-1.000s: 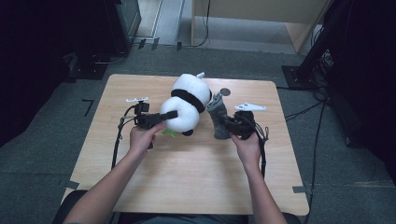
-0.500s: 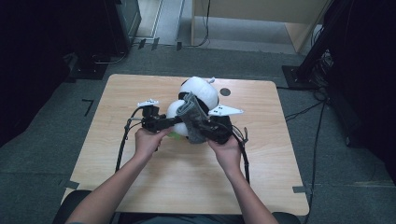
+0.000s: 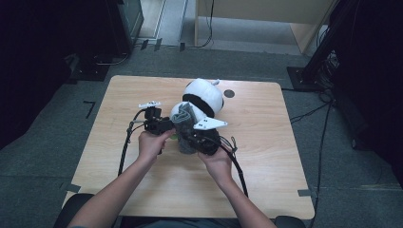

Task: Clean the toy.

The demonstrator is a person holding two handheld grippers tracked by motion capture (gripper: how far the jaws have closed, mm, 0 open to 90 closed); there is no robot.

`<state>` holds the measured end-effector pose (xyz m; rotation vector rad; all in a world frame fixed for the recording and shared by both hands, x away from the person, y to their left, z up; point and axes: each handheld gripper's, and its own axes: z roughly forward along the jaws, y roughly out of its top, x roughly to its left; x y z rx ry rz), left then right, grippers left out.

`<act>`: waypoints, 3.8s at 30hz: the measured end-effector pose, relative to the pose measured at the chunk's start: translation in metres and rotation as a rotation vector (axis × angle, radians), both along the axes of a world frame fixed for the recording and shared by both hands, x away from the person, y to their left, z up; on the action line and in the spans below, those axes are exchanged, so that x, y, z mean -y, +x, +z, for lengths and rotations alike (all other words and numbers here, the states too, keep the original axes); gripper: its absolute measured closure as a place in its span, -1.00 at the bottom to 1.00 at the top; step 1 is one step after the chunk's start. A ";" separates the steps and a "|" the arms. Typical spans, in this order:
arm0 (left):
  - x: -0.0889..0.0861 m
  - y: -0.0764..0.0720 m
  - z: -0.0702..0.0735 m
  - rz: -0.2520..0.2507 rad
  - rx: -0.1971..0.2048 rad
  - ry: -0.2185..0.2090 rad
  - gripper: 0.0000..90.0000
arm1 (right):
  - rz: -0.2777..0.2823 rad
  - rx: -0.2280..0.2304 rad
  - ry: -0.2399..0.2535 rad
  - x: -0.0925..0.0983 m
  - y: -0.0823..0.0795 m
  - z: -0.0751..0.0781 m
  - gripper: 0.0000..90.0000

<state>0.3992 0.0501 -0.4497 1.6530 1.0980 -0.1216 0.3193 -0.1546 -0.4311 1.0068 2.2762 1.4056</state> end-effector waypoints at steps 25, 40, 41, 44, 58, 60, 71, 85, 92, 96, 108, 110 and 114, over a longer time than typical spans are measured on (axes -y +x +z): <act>-0.004 0.000 0.010 -0.027 -0.019 -0.097 0.00 | 0.023 -0.052 -0.154 -0.004 0.013 -0.049 0.78; -0.014 0.002 0.012 -0.049 -0.053 -0.161 0.00 | -0.075 -0.088 -0.156 0.028 0.032 -0.057 0.78; -0.015 0.002 0.013 -0.051 -0.050 -0.157 0.00 | -0.087 -0.093 -0.150 0.030 0.033 -0.057 0.78; -0.015 0.002 0.014 -0.056 -0.032 -0.121 0.00 | -0.113 -0.096 -0.147 0.038 0.036 -0.056 0.78; -0.024 0.000 0.021 -0.051 0.059 -0.044 0.00 | -0.191 -0.180 -0.163 0.078 0.047 -0.039 0.76; -0.027 0.002 0.021 -0.042 0.059 -0.042 0.00 | -0.210 -0.171 -0.141 0.085 0.047 -0.034 0.77; -0.040 0.008 0.020 -0.008 0.063 -0.032 0.00 | -0.265 -0.159 -0.073 0.121 0.045 -0.009 0.76; -0.061 0.017 0.020 0.038 0.094 -0.008 0.00 | -0.410 -0.187 -0.041 0.182 0.047 -0.005 0.75; -0.072 0.025 0.016 0.041 0.110 0.013 0.00 | -0.457 -0.203 -0.046 0.206 0.050 -0.011 0.74; -0.082 0.032 0.014 0.069 0.099 0.029 0.00 | -0.480 -0.216 -0.057 0.216 0.053 -0.015 0.74; -0.113 0.049 0.005 0.148 0.068 0.056 0.00 | -0.526 -0.246 -0.071 0.235 0.059 -0.024 0.73; -0.116 0.051 0.005 0.154 0.066 0.066 0.00 | -0.533 -0.247 -0.071 0.239 0.059 -0.025 0.73; -0.123 0.055 0.005 0.165 0.078 0.106 0.00 | -0.544 -0.249 -0.072 0.242 0.060 -0.027 0.72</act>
